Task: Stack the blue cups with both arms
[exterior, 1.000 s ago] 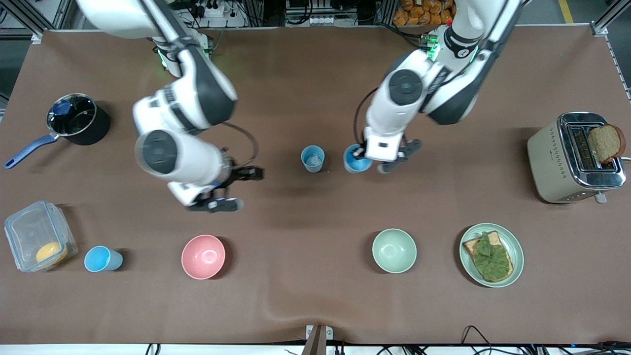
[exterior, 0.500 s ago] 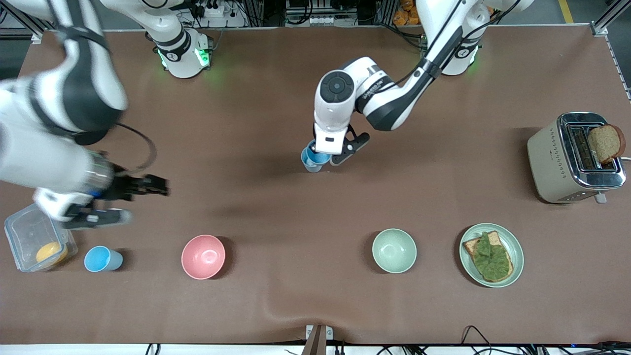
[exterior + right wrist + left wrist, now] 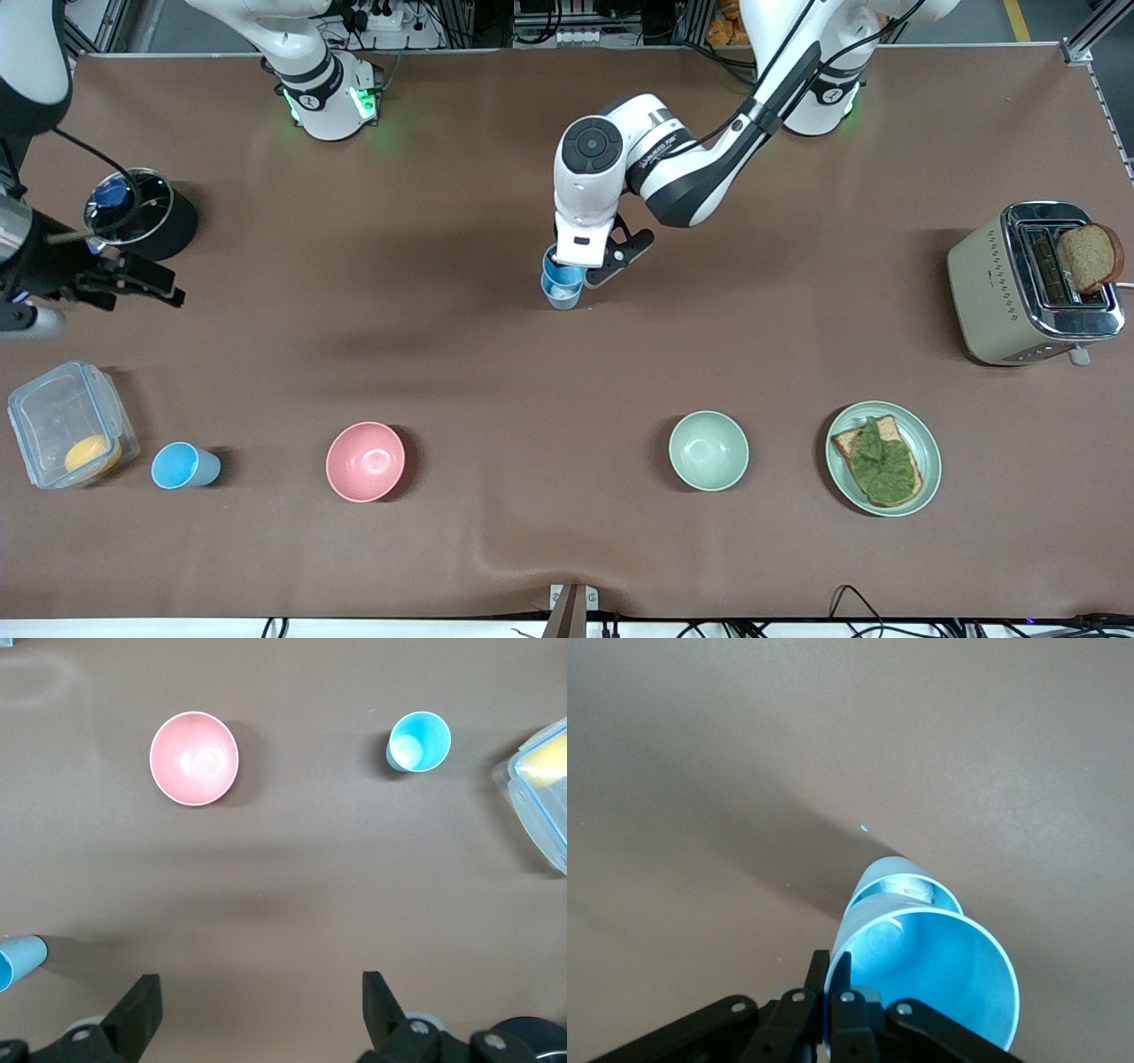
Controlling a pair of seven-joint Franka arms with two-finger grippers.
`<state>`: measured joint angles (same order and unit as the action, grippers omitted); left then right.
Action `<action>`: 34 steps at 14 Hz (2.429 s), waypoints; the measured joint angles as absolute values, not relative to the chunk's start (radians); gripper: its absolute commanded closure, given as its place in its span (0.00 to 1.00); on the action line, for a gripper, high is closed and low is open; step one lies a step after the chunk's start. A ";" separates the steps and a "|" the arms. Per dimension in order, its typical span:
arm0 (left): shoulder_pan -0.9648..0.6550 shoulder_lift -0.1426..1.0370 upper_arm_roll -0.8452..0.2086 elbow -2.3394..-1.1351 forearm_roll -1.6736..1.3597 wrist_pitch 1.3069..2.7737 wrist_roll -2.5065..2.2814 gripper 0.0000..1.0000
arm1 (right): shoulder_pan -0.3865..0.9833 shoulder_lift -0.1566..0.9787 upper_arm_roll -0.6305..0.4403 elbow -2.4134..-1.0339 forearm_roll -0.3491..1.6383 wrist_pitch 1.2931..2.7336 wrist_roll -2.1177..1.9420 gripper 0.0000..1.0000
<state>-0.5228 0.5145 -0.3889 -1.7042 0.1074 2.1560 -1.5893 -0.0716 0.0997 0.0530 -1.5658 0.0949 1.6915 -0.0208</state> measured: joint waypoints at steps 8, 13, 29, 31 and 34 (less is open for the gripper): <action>-0.525 0.543 -0.386 -1.701 0.111 2.157 -1.589 0.14 | -0.119 0.014 0.057 -1.592 0.092 1.706 -0.191 0.00; -0.524 0.544 -0.382 -1.623 0.112 2.157 -1.623 0.00 | -0.120 0.013 0.057 -1.592 0.089 1.646 -0.192 0.00; -0.020 0.239 -0.350 -1.491 0.205 1.747 -0.880 0.00 | -0.150 0.014 0.073 -1.595 -0.019 1.561 -0.135 0.00; 0.057 0.167 -0.350 -1.491 0.174 1.629 -0.696 0.00 | -0.149 0.014 0.076 -1.595 -0.023 1.556 -0.122 0.00; 0.135 0.081 -0.351 -1.493 0.153 1.491 -0.451 0.00 | -0.149 0.014 0.077 -1.595 -0.023 1.559 -0.119 0.00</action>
